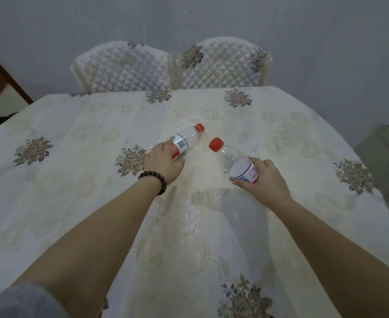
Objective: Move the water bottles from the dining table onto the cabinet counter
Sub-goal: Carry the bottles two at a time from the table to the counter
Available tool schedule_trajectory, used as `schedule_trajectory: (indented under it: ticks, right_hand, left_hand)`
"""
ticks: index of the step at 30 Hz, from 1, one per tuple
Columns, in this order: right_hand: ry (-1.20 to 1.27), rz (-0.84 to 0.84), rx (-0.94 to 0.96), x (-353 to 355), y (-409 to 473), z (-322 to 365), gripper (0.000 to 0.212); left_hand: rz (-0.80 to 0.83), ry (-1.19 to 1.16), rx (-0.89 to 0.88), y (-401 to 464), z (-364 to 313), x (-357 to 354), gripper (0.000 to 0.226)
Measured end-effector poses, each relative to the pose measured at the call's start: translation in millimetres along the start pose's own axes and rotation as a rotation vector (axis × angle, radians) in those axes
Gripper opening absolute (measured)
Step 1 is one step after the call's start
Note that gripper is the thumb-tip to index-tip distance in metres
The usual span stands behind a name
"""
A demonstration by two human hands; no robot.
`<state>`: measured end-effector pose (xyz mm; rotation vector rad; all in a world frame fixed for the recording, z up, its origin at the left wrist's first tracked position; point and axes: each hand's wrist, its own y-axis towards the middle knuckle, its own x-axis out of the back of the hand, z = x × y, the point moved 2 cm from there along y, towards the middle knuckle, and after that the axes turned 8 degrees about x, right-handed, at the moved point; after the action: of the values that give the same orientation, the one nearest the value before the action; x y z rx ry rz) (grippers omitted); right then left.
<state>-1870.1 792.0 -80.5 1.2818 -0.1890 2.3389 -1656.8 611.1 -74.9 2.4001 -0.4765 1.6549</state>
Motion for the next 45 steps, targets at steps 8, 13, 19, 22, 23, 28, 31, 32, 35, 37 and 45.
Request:
schedule_trajectory:
  ticks: [8, 13, 19, 22, 23, 28, 31, 32, 35, 37, 45]
  right_hand:
    - [0.045, -0.056, 0.003, -0.5, 34.2, -12.0, 0.070]
    - [0.056, -0.084, 0.034, 3.1, 46.2, -20.2, 0.068]
    - [0.085, -0.073, 0.027, -2.0, 48.5, -17.3, 0.071]
    - [0.113, -0.073, 0.040, 0.9, 47.0, -8.4, 0.068]
    - [0.122, -0.072, 0.040, 3.9, 46.7, -4.7, 0.067]
    - [0.172, -0.085, 0.031, 26.4, 37.0, 23.5, 0.068]
    - [0.212, -0.100, 0.061, 39.3, 27.0, 46.8, 0.068]
    - [0.221, -0.097, 0.073, 42.3, 23.6, 55.4, 0.068]
    - [0.251, -0.086, 0.120, 44.6, 12.4, 83.6, 0.066]
    - [0.274, -0.067, 0.166, 40.3, 3.9, 106.5, 0.065]
    - [0.348, 0.072, 0.340, -2.4, -43.7, 212.6, 0.058]
  left_hand:
    - [0.048, 0.280, 0.100, 74.3, -6.4, -37.2, 0.079]
    - [0.062, 0.308, 0.191, 89.1, -1.4, -48.5, 0.066]
    - [0.098, 0.204, 0.195, 76.1, -3.5, -43.8, 0.062]
    - [0.082, -0.043, 0.233, 62.5, -2.4, -32.3, 0.057]
    - [0.070, -0.126, 0.242, 57.6, -2.2, -26.5, 0.056]
    - [0.015, -0.499, 0.248, 15.7, -5.7, 12.6, 0.054]
    - [-0.051, -0.614, 0.226, -18.0, -6.7, 41.2, 0.048]
    - [-0.086, -0.641, 0.223, -29.4, -5.5, 50.8, 0.044]
    - [-0.170, -0.706, 0.227, -63.2, 2.2, 78.2, 0.038]
    - [-0.211, -0.748, 0.244, -84.8, 13.5, 95.3, 0.039]
    - [-0.435, -0.761, 0.384, -178.8, 98.1, 156.2, 0.046]
